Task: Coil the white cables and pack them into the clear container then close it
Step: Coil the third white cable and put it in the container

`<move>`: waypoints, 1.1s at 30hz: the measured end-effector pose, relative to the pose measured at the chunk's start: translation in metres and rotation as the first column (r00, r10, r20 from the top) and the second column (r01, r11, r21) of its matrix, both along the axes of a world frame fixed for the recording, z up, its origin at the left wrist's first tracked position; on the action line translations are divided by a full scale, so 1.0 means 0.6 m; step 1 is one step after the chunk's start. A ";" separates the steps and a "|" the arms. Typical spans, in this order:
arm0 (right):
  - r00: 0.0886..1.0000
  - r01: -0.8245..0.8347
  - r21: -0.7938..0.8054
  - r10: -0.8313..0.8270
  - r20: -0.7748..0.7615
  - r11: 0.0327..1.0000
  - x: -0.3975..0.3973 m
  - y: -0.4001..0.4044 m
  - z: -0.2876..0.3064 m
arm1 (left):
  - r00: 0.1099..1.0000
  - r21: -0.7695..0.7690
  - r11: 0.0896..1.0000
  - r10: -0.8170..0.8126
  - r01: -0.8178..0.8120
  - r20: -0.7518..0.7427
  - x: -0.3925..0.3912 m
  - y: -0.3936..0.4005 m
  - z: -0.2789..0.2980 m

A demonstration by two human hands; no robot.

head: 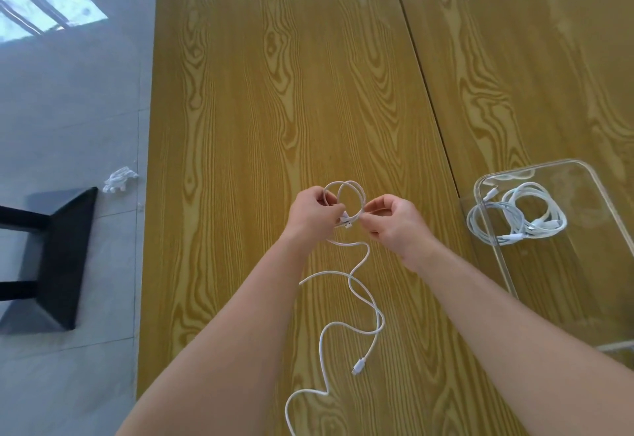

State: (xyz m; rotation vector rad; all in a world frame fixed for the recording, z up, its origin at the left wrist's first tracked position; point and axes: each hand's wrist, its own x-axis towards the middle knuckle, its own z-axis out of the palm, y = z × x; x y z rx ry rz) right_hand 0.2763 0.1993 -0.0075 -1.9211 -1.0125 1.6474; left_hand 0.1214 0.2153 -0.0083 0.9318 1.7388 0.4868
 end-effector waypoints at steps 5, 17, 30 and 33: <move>0.973 0.090 0.037 -0.080 -0.217 0.995 0.001 -0.024 0.051 | 0.995 0.138 0.990 0.015 -0.029 0.103 -0.015 -0.020 0.042; 0.858 0.173 -0.022 -0.161 -0.487 0.985 -0.008 -0.077 0.183 | 0.988 0.580 0.808 -0.150 0.106 0.027 -0.036 -0.110 0.132; 0.948 0.073 0.323 0.035 -0.316 0.944 -0.040 -0.176 0.255 | 0.963 0.443 0.867 -0.269 0.229 0.030 -0.089 -0.223 0.201; 0.965 0.005 0.389 0.098 -0.245 0.921 -0.051 -0.200 0.263 | 0.967 0.319 0.947 -0.065 -0.018 0.247 -0.085 -0.232 0.216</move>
